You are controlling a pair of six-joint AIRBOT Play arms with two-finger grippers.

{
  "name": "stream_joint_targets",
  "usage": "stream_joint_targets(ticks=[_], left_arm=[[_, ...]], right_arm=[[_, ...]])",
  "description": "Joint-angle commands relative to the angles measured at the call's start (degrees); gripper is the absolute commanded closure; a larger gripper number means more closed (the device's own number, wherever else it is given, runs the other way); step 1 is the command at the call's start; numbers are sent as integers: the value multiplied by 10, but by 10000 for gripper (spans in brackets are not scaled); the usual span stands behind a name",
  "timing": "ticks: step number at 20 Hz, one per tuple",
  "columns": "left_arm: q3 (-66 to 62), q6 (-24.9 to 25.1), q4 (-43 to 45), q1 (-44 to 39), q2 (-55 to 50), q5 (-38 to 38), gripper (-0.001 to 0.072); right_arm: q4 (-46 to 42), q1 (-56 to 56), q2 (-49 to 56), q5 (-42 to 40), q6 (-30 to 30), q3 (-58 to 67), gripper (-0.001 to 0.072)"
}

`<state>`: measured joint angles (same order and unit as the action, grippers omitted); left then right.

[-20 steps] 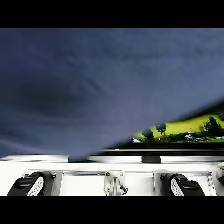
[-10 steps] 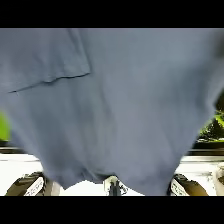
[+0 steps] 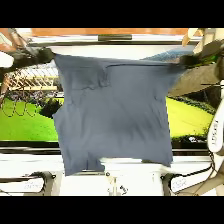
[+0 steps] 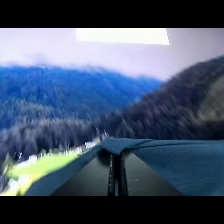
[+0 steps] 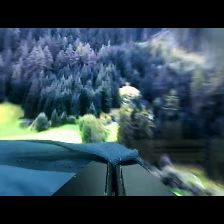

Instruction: Fold the shirts.

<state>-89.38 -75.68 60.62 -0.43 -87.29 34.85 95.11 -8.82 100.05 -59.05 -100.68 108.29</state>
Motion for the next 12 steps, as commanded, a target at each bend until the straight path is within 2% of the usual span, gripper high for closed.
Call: stream_joint_targets(ticks=[1, 3, 5, 7, 10, 12], left_arm=[[3, -1, -7, -21, -99, -178, 667], [3, -23, -7, -23, -128, -252, 667], [3, -87, -7, -23, -154, -308, 667], [3, -136, -7, -24, -177, -330, 667], [3, -137, -6, -24, -193, -263, 668], [3, -87, -6, -20, -194, -189, 668]], right_arm=[[73, 1, 81, 152, 9, -1, 657], [111, 1, 103, 238, 11, -1, 657], [133, 1, 121, 305, 13, -1, 657], [141, 4, 137, 329, 15, -1, 657], [141, 18, 156, 284, 40, -1, 657], [133, 30, 169, 240, 40, -1, 657]])
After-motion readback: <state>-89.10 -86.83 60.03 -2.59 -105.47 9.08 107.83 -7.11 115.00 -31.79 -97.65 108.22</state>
